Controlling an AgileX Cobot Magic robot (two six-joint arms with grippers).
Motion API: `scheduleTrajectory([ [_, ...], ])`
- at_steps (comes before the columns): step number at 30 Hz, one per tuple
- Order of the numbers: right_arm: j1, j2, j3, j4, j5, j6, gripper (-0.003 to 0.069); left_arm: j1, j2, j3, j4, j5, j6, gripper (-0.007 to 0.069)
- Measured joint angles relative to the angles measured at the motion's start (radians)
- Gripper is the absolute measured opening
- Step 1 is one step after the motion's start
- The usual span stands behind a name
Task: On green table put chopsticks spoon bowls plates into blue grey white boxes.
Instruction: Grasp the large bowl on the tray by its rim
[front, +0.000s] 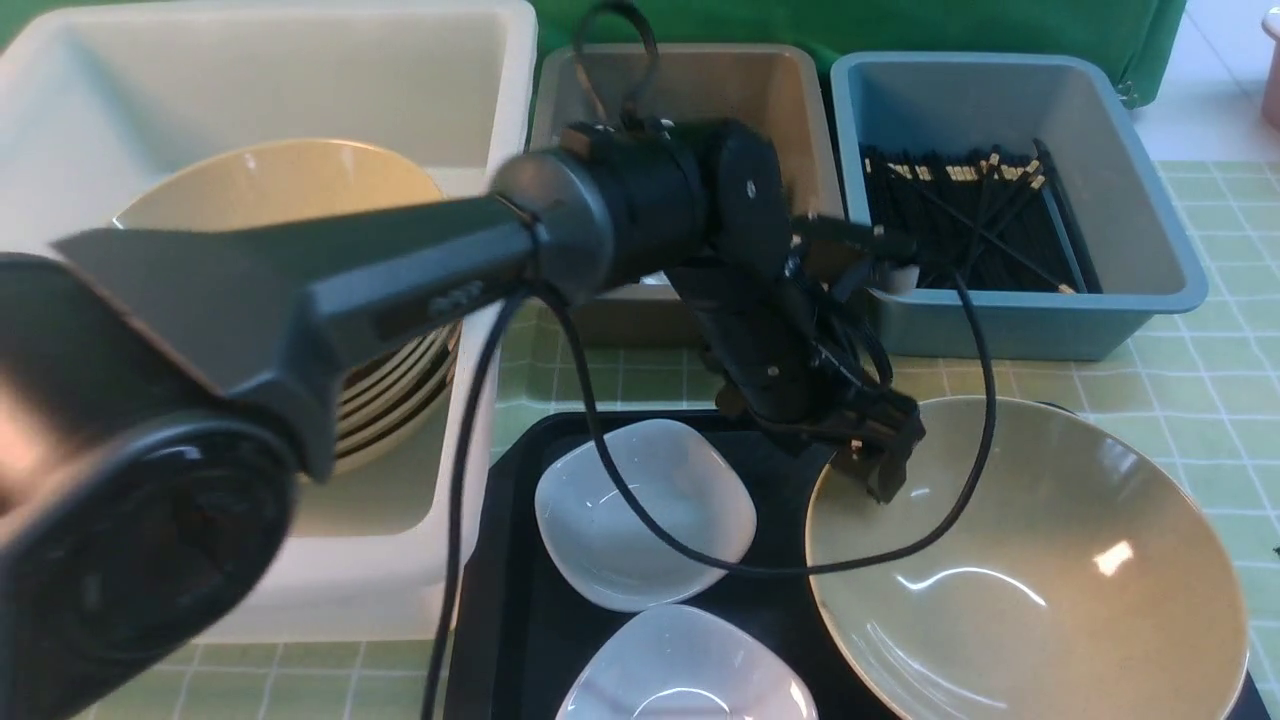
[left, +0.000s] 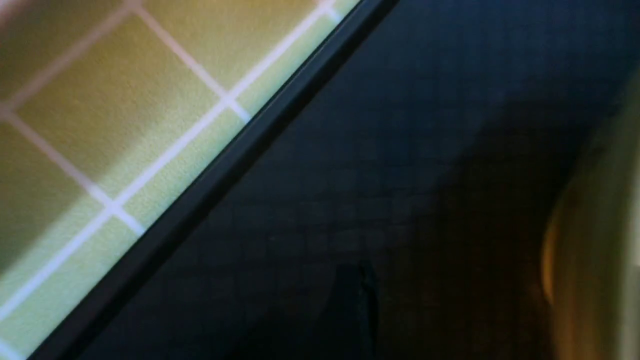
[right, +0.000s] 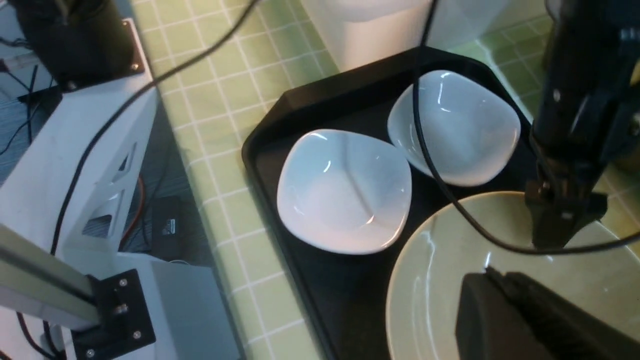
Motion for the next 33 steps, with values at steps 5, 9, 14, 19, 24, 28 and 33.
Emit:
scheduleTrajectory([
  [5, 0.000, 0.000, 0.000, 0.000, 0.000, 0.002, 0.0025, 0.000, 0.015, 0.000, -0.059, 0.025, 0.062, 0.0460],
  [9, 0.000, 0.000, 0.000, 0.029, -0.063, 0.069, 0.0025, 0.000, 0.015, -0.001, -0.107, 0.039, 0.115, 0.0201],
  [14, 0.000, 0.000, 0.000, 0.042, -0.145, 0.115, 0.0025, 0.000, 0.012, -0.003, -0.144, 0.050, 0.127, 0.0016],
  [19, 0.000, -0.001, 0.020, 0.045, -0.153, 0.077, 0.0030, 0.018, -0.023, -0.009, -0.183, 0.067, 0.146, 0.0016],
  [24, 0.000, -0.002, 0.078, 0.041, -0.156, 0.055, 0.0035, 0.078, -0.103, -0.009, -0.176, 0.098, 0.182, 0.0016],
  [28, 0.000, -0.002, 0.091, 0.045, -0.155, 0.015, 0.0036, 0.137, -0.168, -0.009, -0.181, 0.131, 0.186, 0.0016],
  [33, 0.000, -0.002, 0.091, 0.094, -0.129, -0.086, 0.0036, 0.202, -0.245, -0.009, -0.225, 0.154, 0.187, 0.0016],
])
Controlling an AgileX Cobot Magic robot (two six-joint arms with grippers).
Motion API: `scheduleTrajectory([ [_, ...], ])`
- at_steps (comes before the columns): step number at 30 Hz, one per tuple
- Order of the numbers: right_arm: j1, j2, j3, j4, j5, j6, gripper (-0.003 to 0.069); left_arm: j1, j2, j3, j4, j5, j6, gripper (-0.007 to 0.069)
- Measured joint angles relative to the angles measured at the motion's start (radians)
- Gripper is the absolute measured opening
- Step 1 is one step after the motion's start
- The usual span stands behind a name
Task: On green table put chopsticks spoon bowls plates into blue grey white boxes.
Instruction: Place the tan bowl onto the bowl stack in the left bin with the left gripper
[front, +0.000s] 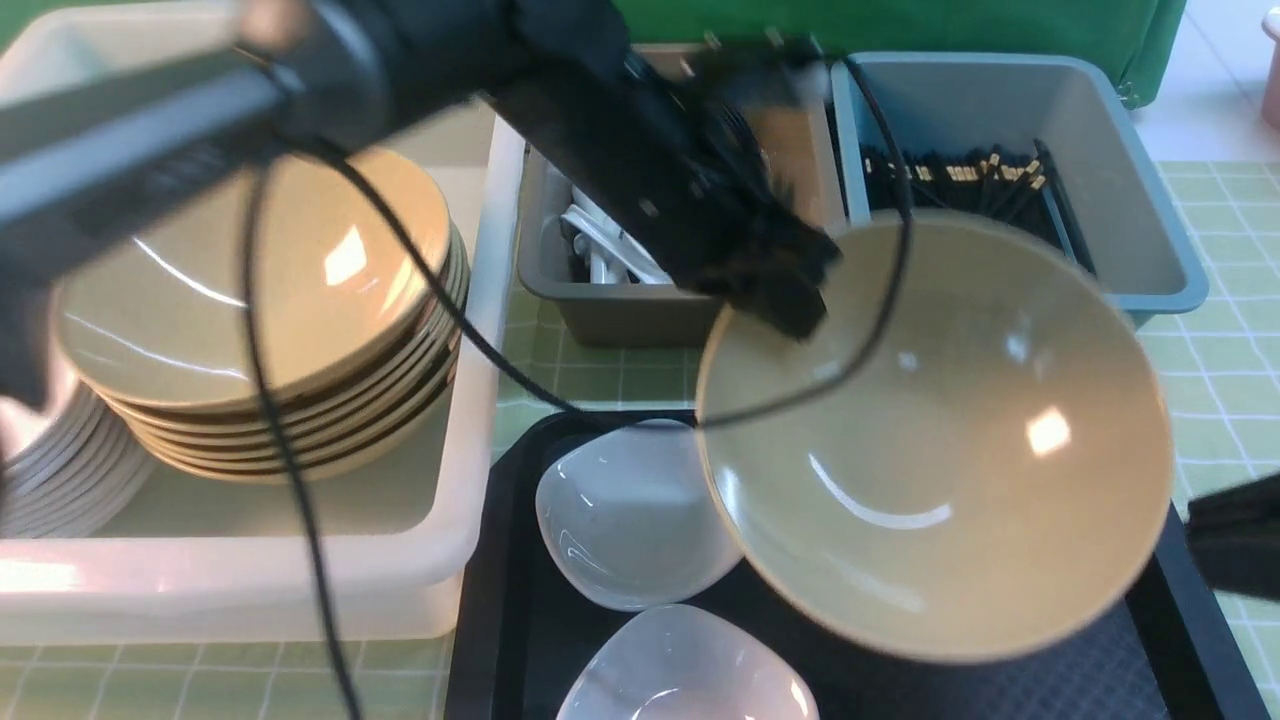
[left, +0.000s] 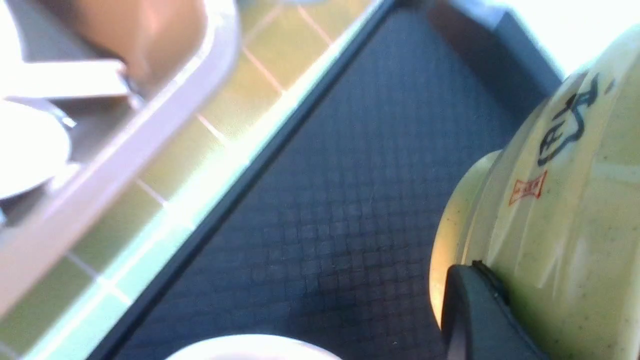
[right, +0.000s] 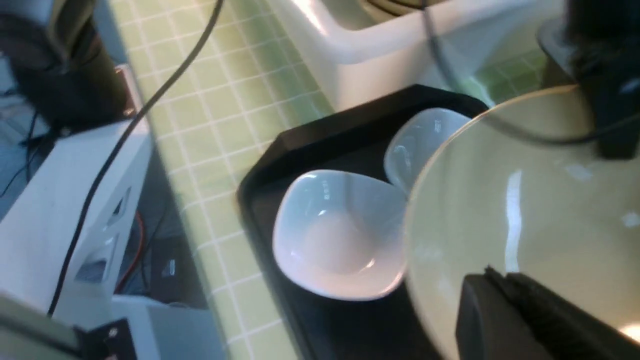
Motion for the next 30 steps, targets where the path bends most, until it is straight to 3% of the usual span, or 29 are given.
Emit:
scheduleTrajectory([
  [8, 0.000, 0.000, 0.000, 0.057, -0.040, -0.037, 0.0038, 0.193, -0.176, 0.000, -0.027, 0.093, -0.009, 0.0016],
  [16, 0.000, 0.000, 0.000, 0.067, -0.140, -0.038, 0.0047, 0.617, -0.337, 0.078, -0.043, 0.161, -0.016, 0.0016],
  [23, 0.000, 0.000, 0.000, 0.074, -0.173, -0.038, 0.0047, 0.975, -0.370, 0.321, -0.187, 0.149, 0.000, 0.0016],
  [27, 0.000, 0.000, 0.000, 0.074, -0.174, -0.038, 0.0050, 1.078, -0.371, 0.418, -0.277, 0.069, 0.018, 0.0016],
  [30, 0.000, 0.000, 0.000, 0.074, -0.174, -0.038, 0.0055, 1.092, -0.367, 0.468, -0.274, 0.023, 0.029, 0.0016],
])
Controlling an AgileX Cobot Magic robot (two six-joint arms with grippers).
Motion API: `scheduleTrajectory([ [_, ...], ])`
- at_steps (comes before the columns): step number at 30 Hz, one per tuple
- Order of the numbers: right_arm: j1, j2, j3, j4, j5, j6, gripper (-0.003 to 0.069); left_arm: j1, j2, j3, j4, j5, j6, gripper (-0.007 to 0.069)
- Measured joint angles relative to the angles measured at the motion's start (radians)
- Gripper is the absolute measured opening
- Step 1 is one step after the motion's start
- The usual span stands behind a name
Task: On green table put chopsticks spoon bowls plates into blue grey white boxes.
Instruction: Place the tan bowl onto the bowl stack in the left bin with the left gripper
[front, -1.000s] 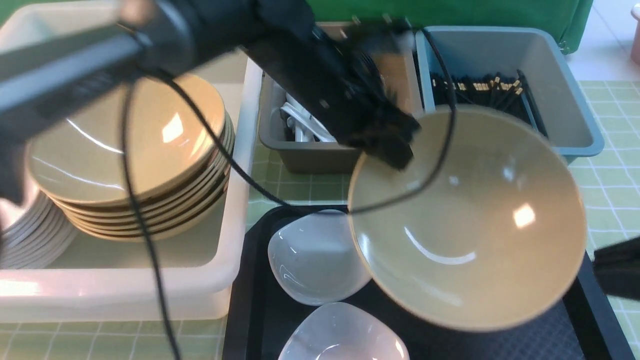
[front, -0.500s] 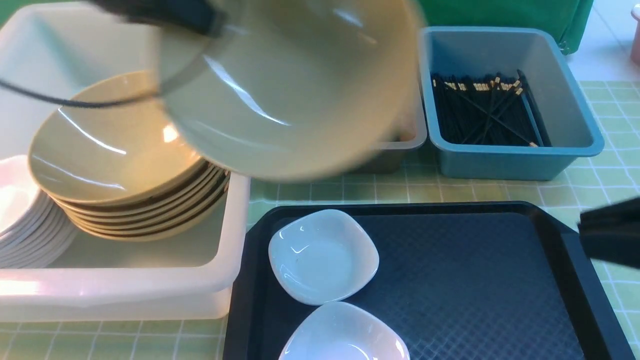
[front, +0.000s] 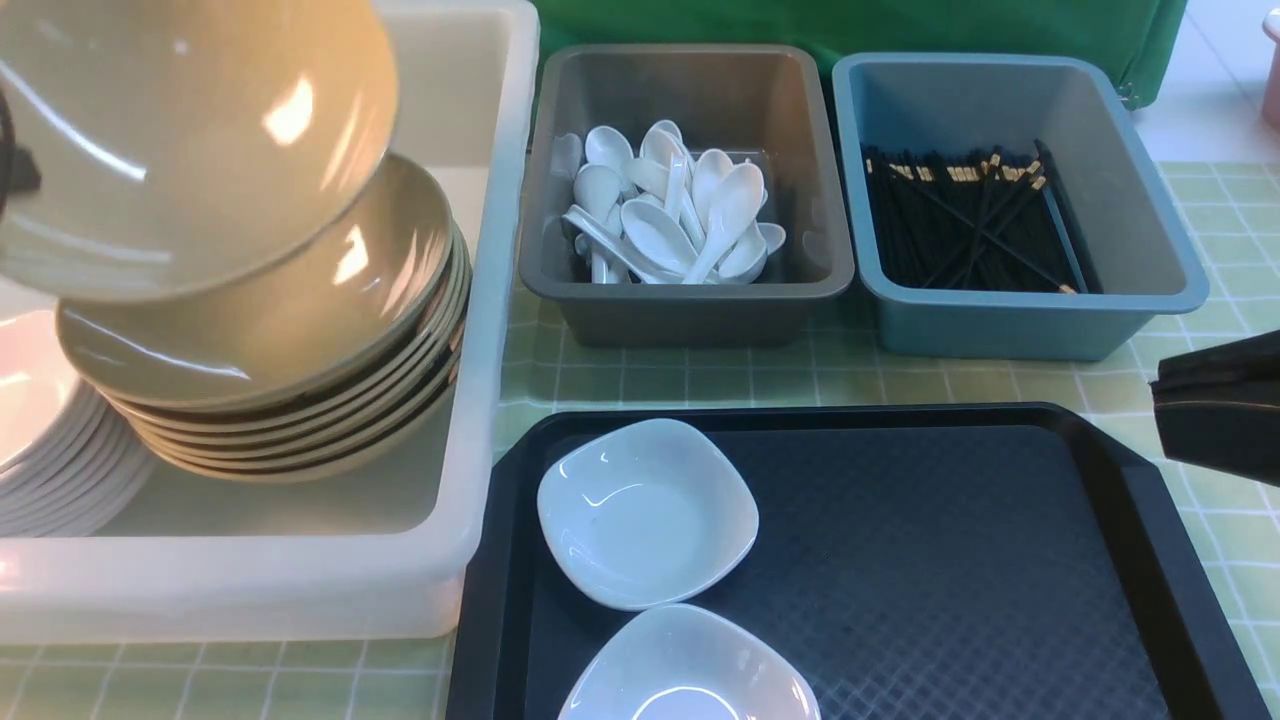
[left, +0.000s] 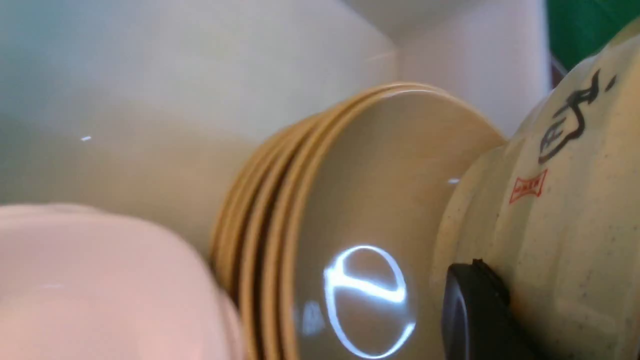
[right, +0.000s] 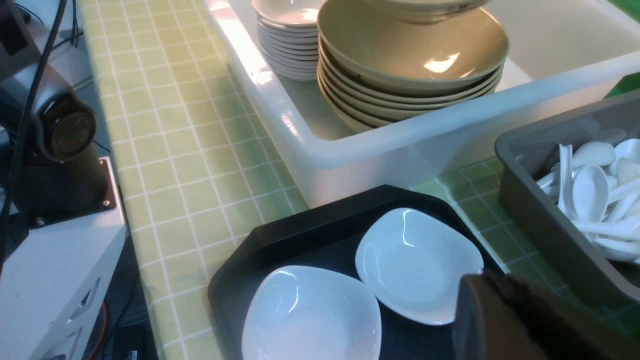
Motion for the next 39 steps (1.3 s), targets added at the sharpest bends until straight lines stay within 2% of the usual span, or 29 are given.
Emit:
scheduleTrajectory([
  [7, 0.000, 0.000, 0.000, 0.000, 0.007, 0.000, 0.0059, -0.077, 0.045, 0.116, 0.026, -0.116, 0.004, 0.0019],
  [9, 0.000, 0.000, 0.000, 0.000, 0.013, 0.001, 0.0061, -0.103, 0.048, 0.117, 0.057, -0.152, -0.044, 0.0022],
  [12, 0.000, 0.000, 0.000, 0.000, 0.017, 0.001, 0.0065, -0.141, 0.045, 0.115, 0.161, -0.184, -0.174, 0.0090],
  [13, 0.000, 0.000, 0.000, 0.000, 0.018, 0.001, 0.0065, -0.143, 0.045, 0.115, 0.161, -0.184, -0.183, 0.0096],
  [15, 0.000, 0.000, 0.000, 0.000, 0.020, 0.001, 0.0068, -0.172, 0.045, 0.112, 0.239, -0.186, -0.286, 0.0179],
  [18, 0.000, 0.000, 0.000, 0.000, 0.020, 0.001, 0.0069, -0.201, 0.044, 0.109, 0.294, -0.184, -0.333, 0.0288],
  [24, 0.000, 0.000, 0.000, 0.000, 0.035, 0.001, 0.0076, -0.242, 0.009, 0.047, 0.408, -0.134, -0.396, 0.0576],
  [26, 0.000, 0.000, 0.000, 0.000, 0.039, 0.001, 0.0077, -0.243, -0.012, 0.000, 0.498, -0.092, -0.433, 0.0647],
  [27, 0.000, 0.000, 0.000, 0.000, 0.040, 0.001, 0.0077, -0.243, -0.015, -0.005, 0.511, -0.087, -0.437, 0.0651],
  [28, 0.000, 0.000, 0.000, 0.000, 0.041, 0.001, 0.0078, -0.239, -0.032, -0.045, 0.613, -0.049, -0.475, 0.0664],
  [32, 0.000, 0.000, 0.000, 0.000, 0.042, 0.001, 0.0080, -0.238, -0.073, -0.145, 0.711, 0.030, -0.523, 0.0664],
  [36, 0.000, 0.000, 0.000, 0.000, 0.046, 0.001, 0.0083, -0.238, -0.116, -0.190, 0.697, 0.080, -0.519, 0.0664],
  [39, 0.000, 0.000, 0.000, 0.000, 0.051, 0.001, 0.0088, -0.268, -0.151, -0.192, 0.586, 0.102, -0.439, 0.0662],
])
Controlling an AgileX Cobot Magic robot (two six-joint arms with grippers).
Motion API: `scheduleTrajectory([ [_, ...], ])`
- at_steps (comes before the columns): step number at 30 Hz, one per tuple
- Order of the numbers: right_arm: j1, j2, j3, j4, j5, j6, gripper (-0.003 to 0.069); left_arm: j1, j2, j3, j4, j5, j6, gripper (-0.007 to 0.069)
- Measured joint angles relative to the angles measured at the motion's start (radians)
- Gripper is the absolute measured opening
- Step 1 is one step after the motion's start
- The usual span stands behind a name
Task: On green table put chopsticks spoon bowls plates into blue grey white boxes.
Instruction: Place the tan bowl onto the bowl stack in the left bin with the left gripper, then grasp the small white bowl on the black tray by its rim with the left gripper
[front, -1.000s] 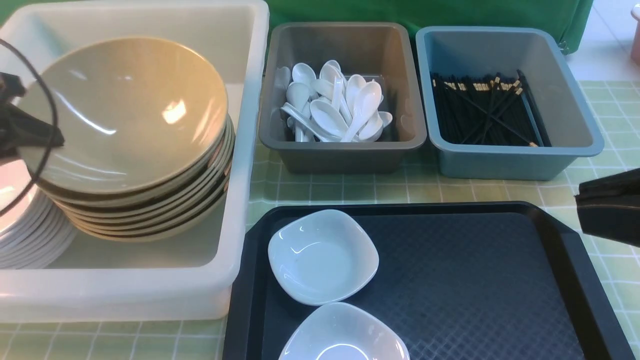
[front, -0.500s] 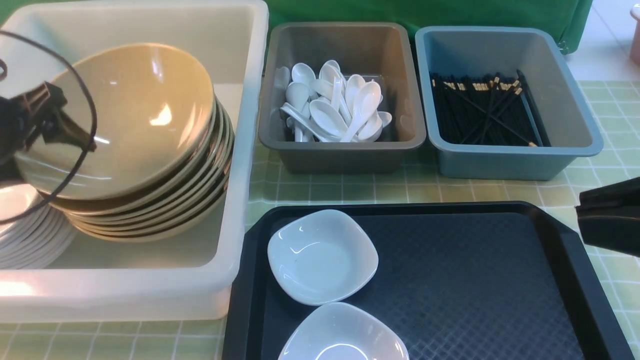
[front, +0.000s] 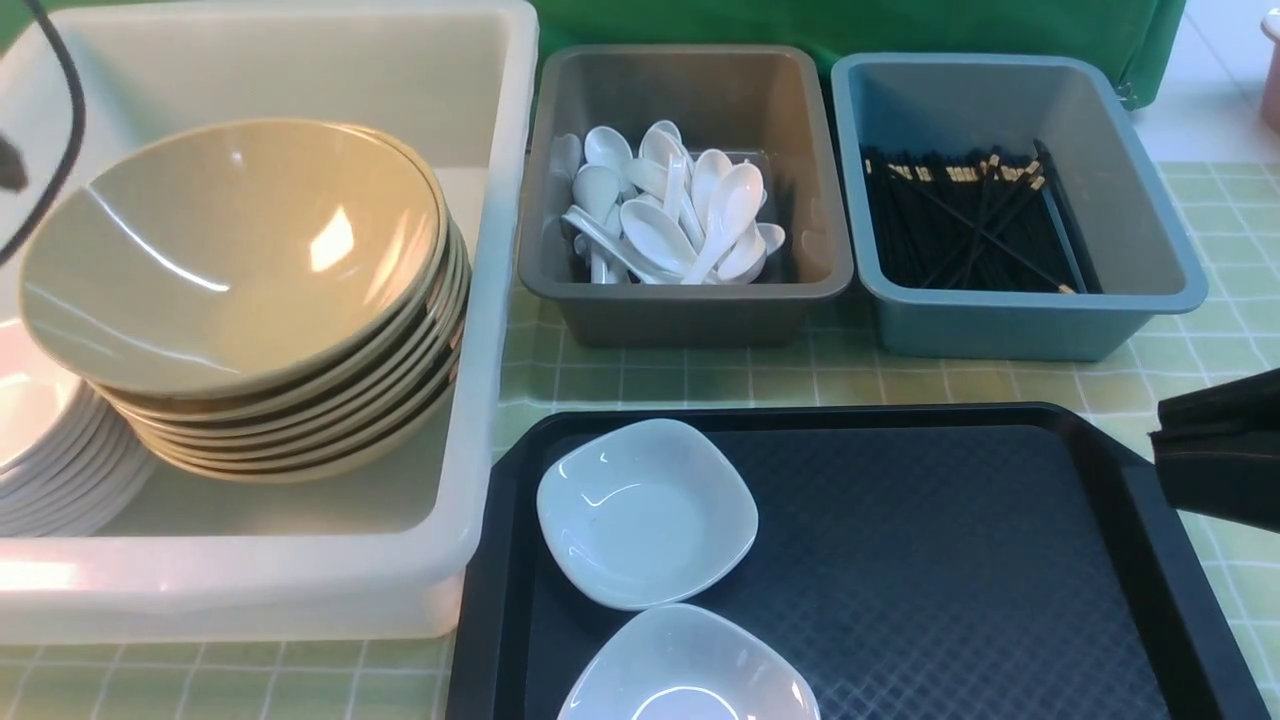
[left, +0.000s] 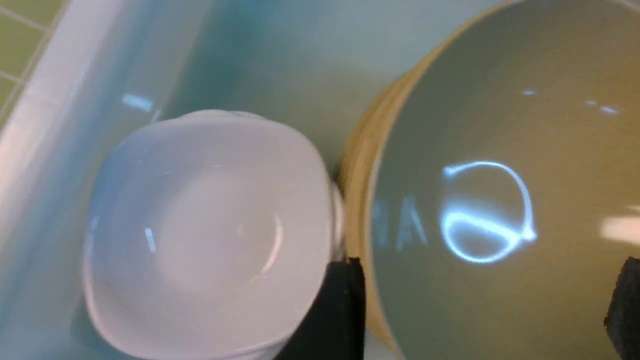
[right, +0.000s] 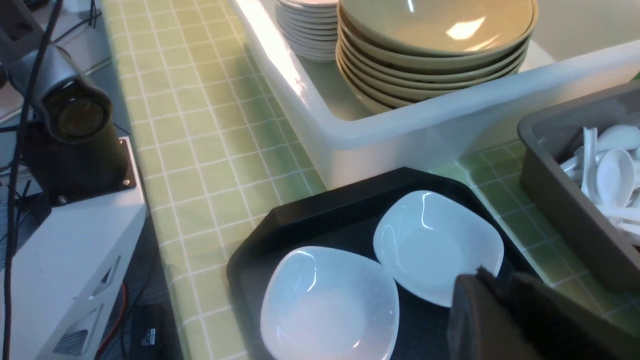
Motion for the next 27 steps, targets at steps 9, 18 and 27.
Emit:
scheduleTrajectory([
  [9, 0.000, 0.000, 0.000, 0.013, 0.015, 0.000, 0.0091, -0.439, 0.016, 0.066, -0.250, 0.031, 0.333, 0.0583],
  [18, 0.000, 0.000, 0.000, 0.015, 0.045, 0.000, 0.0099, -0.821, 0.242, 0.041, -0.167, -0.017, 0.280, 0.0479],
  [27, 0.000, 0.000, 0.000, 0.016, 0.090, 0.000, 0.0106, -0.989, 0.548, -0.207, -0.004, 0.010, 0.177, 0.0446],
])
